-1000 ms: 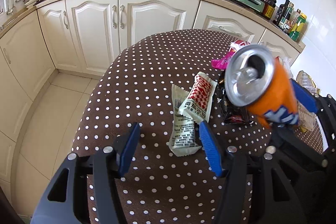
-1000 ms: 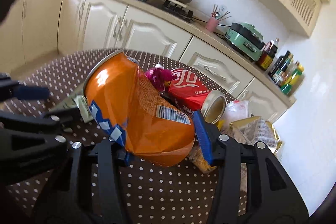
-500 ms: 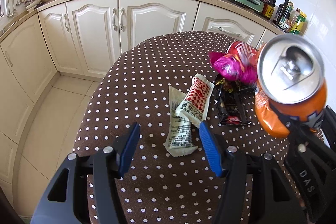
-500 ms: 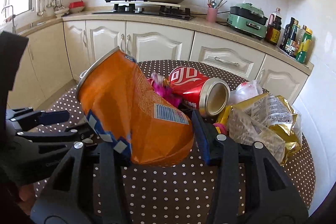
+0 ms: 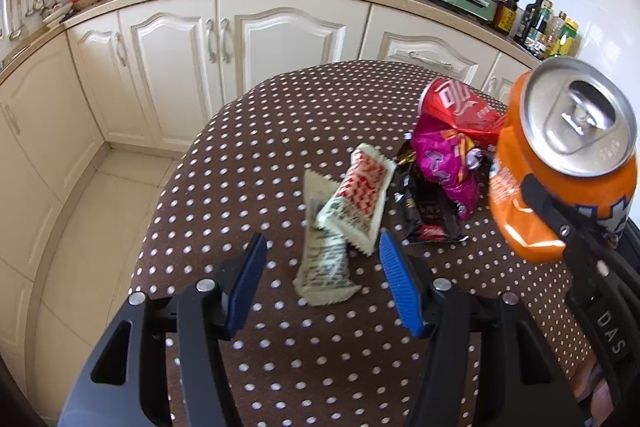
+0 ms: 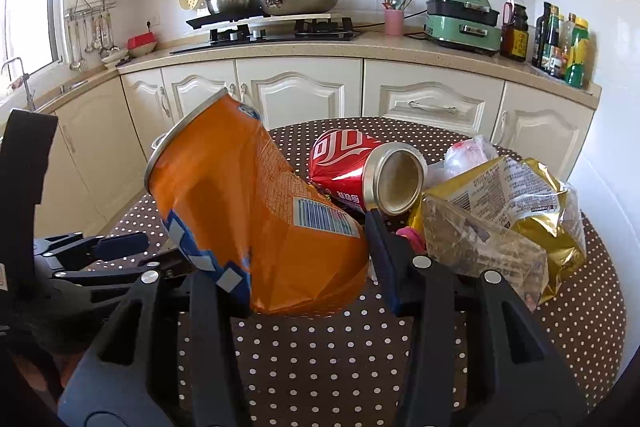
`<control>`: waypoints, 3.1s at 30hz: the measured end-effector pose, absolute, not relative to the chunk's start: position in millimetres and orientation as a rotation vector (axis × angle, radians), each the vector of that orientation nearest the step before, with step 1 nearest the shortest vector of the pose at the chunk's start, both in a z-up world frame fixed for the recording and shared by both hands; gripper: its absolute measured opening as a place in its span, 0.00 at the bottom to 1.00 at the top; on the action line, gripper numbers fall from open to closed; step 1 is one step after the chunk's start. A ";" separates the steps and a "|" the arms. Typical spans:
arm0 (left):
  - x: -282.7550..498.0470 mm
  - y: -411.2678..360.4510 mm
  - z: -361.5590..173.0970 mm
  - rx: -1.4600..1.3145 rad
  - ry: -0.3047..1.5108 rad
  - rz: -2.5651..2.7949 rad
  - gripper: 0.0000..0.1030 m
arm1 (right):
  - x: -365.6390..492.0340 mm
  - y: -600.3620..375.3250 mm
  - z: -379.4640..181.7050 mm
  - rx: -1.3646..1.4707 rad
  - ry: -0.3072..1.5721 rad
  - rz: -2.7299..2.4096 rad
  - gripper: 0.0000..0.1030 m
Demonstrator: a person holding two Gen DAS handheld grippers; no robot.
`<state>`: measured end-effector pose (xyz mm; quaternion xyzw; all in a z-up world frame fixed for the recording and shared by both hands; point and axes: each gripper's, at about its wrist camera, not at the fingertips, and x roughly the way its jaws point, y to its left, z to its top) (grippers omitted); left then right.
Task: Collect trash
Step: 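Grasp the red-and-white snack wrapper with the left tool while the right tool holds the can, then carry wrapper and can over the blue bucket and open both tools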
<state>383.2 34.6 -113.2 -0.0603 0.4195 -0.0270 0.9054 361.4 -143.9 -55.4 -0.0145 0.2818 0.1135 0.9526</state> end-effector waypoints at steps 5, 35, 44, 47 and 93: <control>403.1 23.1 -122.5 -0.110 0.918 -0.099 0.57 | 364.0 -148.1 -56.7 0.001 0.584 0.242 0.44; 327.6 73.1 -120.5 -0.378 0.880 -0.234 0.06 | 335.0 -142.5 -52.9 0.091 0.651 0.361 0.44; 342.7 69.0 -125.6 -0.339 0.897 -0.193 0.48 | 329.8 -128.7 -61.1 0.087 0.680 0.382 0.44; 351.1 65.6 -121.7 -0.292 0.886 -0.139 0.52 | 332.5 -129.4 -62.1 0.090 0.681 0.378 0.44; 185.5 232.2 -111.4 -0.392 0.627 0.399 0.01 | 268.3 78.4 -70.3 0.008 0.699 0.720 0.44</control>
